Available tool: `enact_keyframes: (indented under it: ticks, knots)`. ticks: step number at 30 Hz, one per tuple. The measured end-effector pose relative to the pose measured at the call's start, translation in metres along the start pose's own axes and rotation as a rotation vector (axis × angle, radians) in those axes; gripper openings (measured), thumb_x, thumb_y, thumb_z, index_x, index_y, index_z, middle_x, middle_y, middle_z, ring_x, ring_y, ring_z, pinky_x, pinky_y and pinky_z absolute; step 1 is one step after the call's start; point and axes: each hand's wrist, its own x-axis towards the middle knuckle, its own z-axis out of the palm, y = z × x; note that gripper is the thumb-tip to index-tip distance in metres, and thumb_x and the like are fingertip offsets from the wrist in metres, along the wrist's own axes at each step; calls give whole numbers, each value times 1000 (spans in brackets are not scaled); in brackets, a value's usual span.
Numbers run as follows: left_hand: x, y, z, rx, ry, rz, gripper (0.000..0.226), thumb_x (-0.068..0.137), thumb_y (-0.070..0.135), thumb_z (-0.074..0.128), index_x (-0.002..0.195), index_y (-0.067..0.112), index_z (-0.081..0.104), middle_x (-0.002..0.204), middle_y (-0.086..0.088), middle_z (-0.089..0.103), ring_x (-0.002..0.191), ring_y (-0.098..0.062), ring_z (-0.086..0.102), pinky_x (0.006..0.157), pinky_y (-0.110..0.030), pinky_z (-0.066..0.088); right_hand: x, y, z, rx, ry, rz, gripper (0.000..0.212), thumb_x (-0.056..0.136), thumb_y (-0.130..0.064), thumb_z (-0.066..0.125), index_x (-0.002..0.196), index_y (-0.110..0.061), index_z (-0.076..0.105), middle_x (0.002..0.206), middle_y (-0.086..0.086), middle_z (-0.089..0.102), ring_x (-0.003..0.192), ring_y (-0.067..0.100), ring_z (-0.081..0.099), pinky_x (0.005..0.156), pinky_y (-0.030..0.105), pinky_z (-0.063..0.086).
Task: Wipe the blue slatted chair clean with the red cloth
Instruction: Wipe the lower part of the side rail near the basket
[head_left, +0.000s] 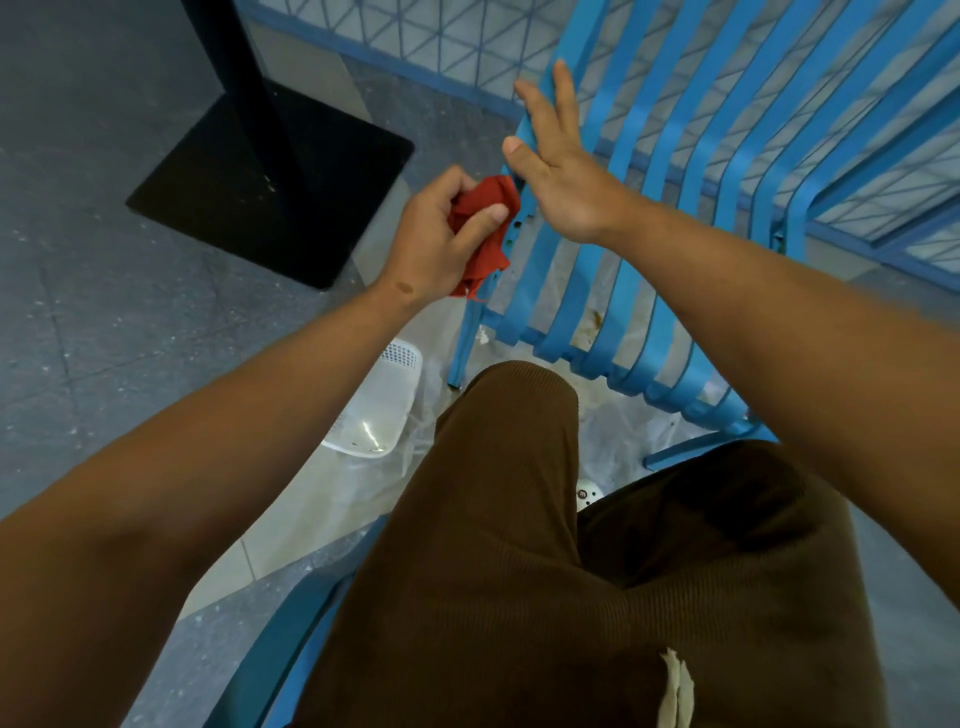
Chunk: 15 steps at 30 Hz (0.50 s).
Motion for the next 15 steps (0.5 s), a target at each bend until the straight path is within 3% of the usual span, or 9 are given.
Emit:
enact_keyframes:
  ticks: [3, 6, 8, 11, 13, 15]
  knots:
    - [-6, -7, -1, 3, -15, -18, 24, 92, 26, 71, 90, 8, 56, 76, -1, 50, 66, -1, 43, 62, -28, 39, 0, 0, -3, 8, -7, 16, 65, 111, -37, 36, 164, -17, 4, 166, 6, -31, 158, 20, -8, 128, 34, 16]
    - [-5, -12, -4, 41, -28, -25, 27, 90, 31, 72, 91, 8, 58, 77, 2, 52, 67, -1, 43, 64, -28, 41, 0, -2, -1, 13, -7, 44, 68, 111, -36, 38, 164, -16, 1, 165, 7, -32, 158, 20, -10, 124, 24, 13]
    - [-4, -16, -8, 53, -56, -23, 27, 88, 33, 73, 93, 10, 60, 79, 5, 55, 68, 0, 47, 67, -28, 43, -1, 0, 1, 24, 18, 48, 76, 109, -40, 43, 164, -15, -3, 167, 7, -29, 158, 21, -9, 127, 31, 14]
    - [-7, -24, -10, 84, -118, -40, 27, 87, 28, 77, 98, 8, 63, 84, 7, 58, 70, 5, 50, 69, -19, 45, -3, 8, 11, 194, 144, 116, 106, 96, -55, 61, 162, -17, -12, 172, 7, -1, 156, 23, 21, 122, 41, 35]
    - [-9, -33, -10, 100, -136, -52, 29, 85, 28, 79, 99, 8, 64, 84, 9, 59, 70, 7, 52, 69, -16, 44, -8, 11, 23, 308, 258, 254, 109, 88, -60, 69, 163, -17, 3, 167, 7, 27, 147, 18, 40, 114, 41, 45]
    - [-12, -38, -8, 116, -130, -57, 26, 84, 28, 80, 98, 11, 64, 83, 14, 58, 72, 11, 54, 69, -11, 42, -16, 14, 34, 305, 270, 263, 77, 89, -55, 71, 147, -12, 45, 140, 6, 61, 124, 7, 59, 101, 34, 54]
